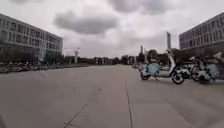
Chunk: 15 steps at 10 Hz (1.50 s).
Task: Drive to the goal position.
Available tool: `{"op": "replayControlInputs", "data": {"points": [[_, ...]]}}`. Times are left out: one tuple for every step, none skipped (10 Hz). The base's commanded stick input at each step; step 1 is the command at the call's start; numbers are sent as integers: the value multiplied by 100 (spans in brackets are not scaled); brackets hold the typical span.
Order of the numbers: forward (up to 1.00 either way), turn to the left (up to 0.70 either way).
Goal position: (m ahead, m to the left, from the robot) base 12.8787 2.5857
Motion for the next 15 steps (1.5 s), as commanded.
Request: {"op": "replayControlInputs", "data": {"points": [[70,-6],[70,-2],[70,2],[70,6],[70,2],[70,-1],[70,-4],[70,-8],[70,-7],[70,-3],[70,1],[70,5],[70,6],[70,6],[70,6]]}}
